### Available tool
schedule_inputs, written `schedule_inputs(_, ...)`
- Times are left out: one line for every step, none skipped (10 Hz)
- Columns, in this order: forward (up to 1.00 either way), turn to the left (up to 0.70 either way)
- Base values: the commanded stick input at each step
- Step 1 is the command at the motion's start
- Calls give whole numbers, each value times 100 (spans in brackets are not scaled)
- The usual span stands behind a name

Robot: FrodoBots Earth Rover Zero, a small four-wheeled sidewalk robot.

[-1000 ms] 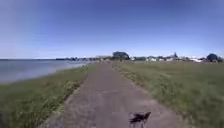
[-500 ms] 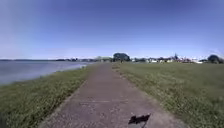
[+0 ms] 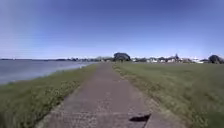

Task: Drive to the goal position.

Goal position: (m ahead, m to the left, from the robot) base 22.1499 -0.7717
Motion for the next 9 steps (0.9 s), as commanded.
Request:
schedule_inputs(70, 0)
schedule_inputs(70, 0)
schedule_inputs(70, 0)
schedule_inputs(70, 0)
schedule_inputs(70, 0)
schedule_inputs(70, 0)
schedule_inputs(70, 0)
schedule_inputs(70, 0)
schedule_inputs(70, 0)
